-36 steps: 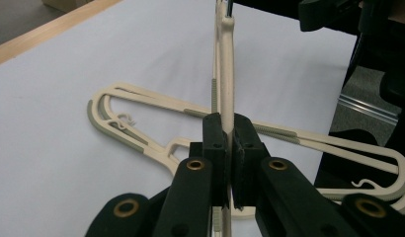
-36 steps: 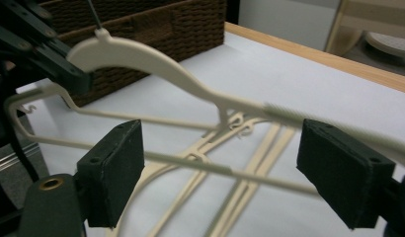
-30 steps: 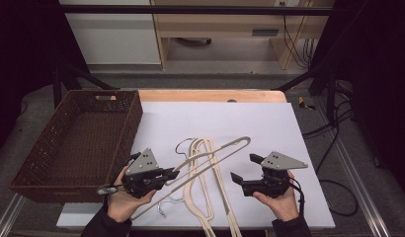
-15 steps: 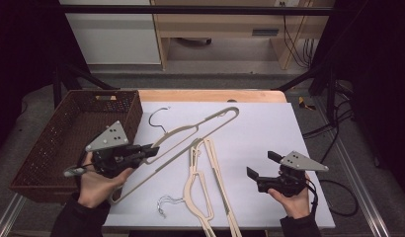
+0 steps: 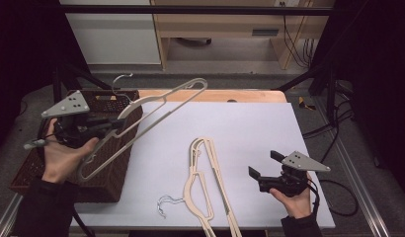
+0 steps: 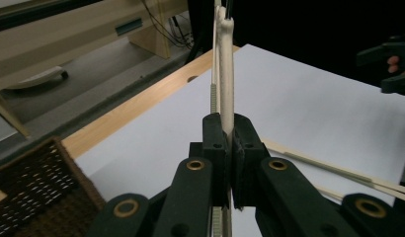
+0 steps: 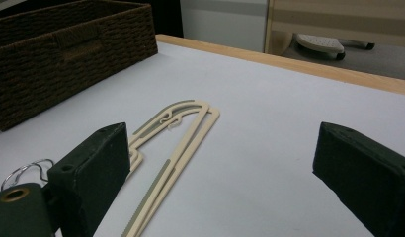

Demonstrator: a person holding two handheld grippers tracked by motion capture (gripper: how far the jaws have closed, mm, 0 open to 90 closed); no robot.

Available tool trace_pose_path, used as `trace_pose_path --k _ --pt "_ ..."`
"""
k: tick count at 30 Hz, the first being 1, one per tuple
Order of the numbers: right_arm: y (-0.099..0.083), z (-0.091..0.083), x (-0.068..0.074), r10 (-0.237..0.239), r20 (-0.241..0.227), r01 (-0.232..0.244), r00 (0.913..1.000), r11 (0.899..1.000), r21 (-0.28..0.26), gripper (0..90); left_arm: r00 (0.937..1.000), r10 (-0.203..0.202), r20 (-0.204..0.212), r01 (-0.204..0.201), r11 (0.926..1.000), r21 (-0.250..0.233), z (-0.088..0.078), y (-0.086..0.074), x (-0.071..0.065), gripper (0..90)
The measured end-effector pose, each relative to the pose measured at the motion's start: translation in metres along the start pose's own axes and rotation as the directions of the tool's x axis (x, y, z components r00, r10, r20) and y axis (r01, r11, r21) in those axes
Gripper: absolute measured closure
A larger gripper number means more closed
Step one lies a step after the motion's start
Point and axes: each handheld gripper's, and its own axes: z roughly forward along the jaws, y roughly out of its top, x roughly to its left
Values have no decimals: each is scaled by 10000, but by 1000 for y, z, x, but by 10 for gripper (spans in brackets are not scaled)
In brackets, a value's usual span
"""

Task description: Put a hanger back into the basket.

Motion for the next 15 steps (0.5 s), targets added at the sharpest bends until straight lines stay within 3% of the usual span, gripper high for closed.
trace_pose_path --k 6,15 --pt "0 1 0 28 65 -28 10000 10000 -13 76 9990 137 -420 -122 9993 351 -9 -12 32 866" --pt "0 0 -2 36 82 -36 10000 10000 -50 72 9947 -211 -1004 294 9962 820 -23 -34 74 866"
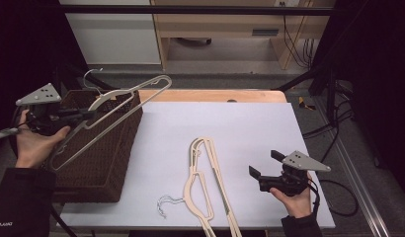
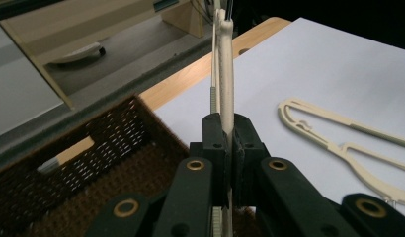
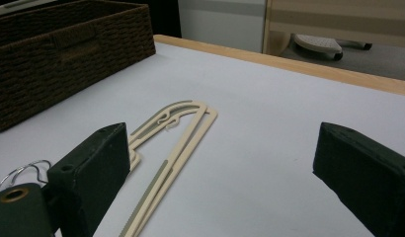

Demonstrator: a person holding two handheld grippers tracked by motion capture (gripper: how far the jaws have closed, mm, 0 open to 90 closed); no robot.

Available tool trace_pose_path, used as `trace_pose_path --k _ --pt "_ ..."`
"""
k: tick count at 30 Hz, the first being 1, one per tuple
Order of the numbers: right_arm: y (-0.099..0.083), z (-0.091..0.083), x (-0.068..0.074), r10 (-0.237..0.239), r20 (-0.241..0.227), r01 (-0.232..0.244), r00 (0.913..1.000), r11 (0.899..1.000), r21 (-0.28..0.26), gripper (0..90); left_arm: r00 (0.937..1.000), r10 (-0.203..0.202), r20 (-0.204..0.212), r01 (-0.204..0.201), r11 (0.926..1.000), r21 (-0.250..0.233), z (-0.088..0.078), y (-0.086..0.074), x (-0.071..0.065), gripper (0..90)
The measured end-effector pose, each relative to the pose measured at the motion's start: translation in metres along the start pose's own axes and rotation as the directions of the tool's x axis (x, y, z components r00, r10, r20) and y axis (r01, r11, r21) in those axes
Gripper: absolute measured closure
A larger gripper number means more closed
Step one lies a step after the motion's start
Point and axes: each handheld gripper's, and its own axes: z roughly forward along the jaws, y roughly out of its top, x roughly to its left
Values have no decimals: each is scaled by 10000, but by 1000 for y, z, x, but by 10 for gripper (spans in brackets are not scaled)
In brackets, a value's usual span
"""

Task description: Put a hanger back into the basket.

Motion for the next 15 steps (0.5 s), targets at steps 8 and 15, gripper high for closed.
trace_pose_path --k 8,15 --pt "0 0 0 -36 57 36 10000 10000 23 72 9959 -752 -512 752 9972 -26 -11 -28 34 866" --pt "-1 2 -1 -39 77 38 10000 9999 99 69 9890 -1145 -940 1176 9927 286 -16 -56 56 866"
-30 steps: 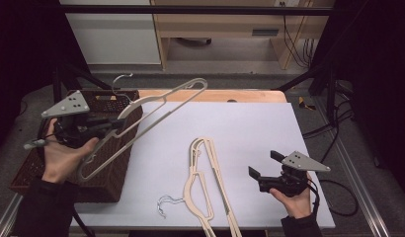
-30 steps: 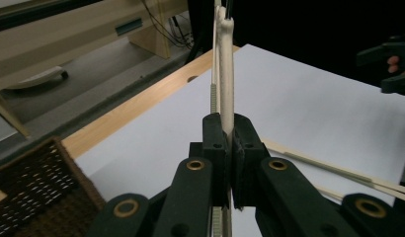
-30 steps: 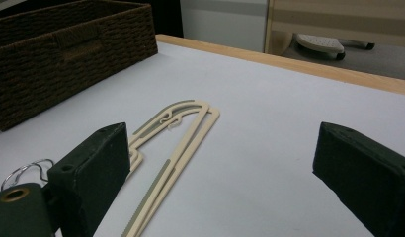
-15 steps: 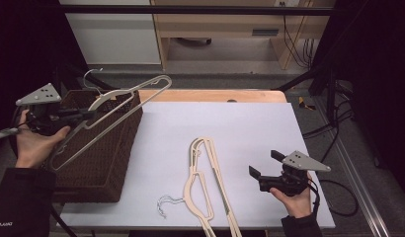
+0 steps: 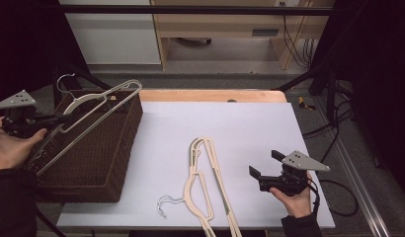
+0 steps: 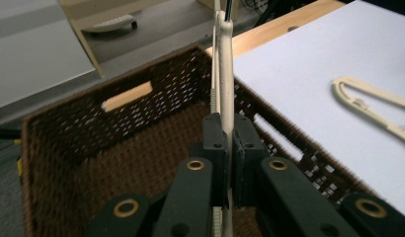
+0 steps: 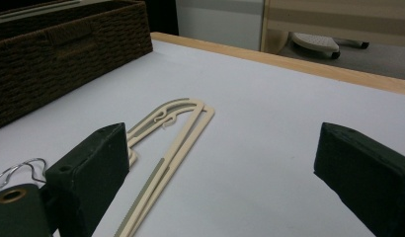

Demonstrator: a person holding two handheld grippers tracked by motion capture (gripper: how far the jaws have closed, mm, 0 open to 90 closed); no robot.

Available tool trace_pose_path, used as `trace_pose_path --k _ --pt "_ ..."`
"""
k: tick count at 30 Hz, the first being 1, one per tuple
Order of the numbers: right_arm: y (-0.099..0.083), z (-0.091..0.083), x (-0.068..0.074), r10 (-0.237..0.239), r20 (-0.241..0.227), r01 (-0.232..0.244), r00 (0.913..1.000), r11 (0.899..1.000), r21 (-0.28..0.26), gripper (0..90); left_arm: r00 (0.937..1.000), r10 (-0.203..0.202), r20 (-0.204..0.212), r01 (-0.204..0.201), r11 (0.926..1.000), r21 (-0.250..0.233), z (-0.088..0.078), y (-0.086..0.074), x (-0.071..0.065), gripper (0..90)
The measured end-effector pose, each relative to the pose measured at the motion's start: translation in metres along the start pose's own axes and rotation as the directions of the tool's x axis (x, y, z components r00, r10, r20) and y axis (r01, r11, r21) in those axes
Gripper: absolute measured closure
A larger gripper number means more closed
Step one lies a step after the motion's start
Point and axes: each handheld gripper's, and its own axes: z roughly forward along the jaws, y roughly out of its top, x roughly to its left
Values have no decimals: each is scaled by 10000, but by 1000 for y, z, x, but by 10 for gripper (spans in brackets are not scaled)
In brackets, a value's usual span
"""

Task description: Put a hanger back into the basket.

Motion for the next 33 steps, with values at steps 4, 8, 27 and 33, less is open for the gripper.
trace_pose_path --k 4,8,27,33 --pt "0 1 1 -29 37 29 10000 10000 29 68 9999 -164 -18 165 9998 151 0 -13 10 865" --pt "0 1 0 -9 60 9 10000 10000 53 68 9999 -113 42 111 9987 489 2 -24 13 866" --pt "-1 4 5 -127 -67 128 9999 9998 151 69 9863 -1467 -748 1590 9666 2009 45 -68 15 849" --pt "0 5 8 -237 -147 240 9996 9995 187 69 9795 -1744 -1006 1919 9599 2042 40 -74 15 807"
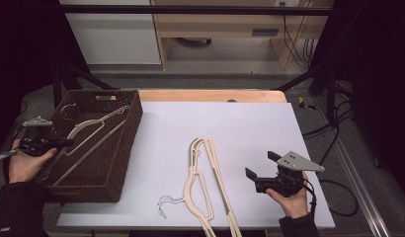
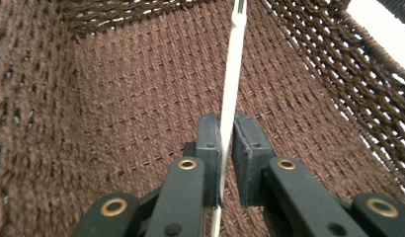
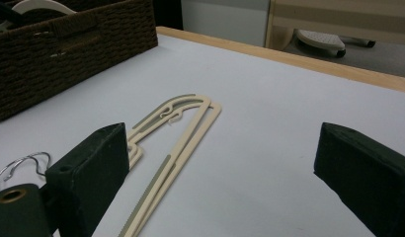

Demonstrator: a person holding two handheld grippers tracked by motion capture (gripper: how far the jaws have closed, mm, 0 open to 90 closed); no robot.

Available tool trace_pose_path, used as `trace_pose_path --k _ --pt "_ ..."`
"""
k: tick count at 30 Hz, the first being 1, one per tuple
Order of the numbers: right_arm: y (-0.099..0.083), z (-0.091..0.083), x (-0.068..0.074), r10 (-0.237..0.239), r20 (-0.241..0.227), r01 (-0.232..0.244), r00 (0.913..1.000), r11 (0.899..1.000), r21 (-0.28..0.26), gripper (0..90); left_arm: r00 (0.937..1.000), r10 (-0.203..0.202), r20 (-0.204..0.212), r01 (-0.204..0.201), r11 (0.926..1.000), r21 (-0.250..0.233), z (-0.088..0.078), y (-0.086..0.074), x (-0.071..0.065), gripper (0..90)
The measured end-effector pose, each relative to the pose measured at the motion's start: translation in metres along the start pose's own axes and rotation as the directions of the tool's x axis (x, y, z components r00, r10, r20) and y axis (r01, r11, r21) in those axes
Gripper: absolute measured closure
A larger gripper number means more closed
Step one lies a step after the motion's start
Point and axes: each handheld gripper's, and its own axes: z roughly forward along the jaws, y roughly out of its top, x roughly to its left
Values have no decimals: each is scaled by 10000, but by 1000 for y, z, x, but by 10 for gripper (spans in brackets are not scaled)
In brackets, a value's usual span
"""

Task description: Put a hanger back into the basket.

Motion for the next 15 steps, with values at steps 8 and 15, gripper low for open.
trace_pose_path --k 8,15 --pt "6 1 13 -235 -147 234 9996 9997 -12 62 9969 -447 -644 383 9945 -973 -29 -6 -3 664" --pt "8 0 18 -272 -234 269 9994 9996 -126 63 9996 -83 -271 15 9700 -2432 -51 -5 -30 543"
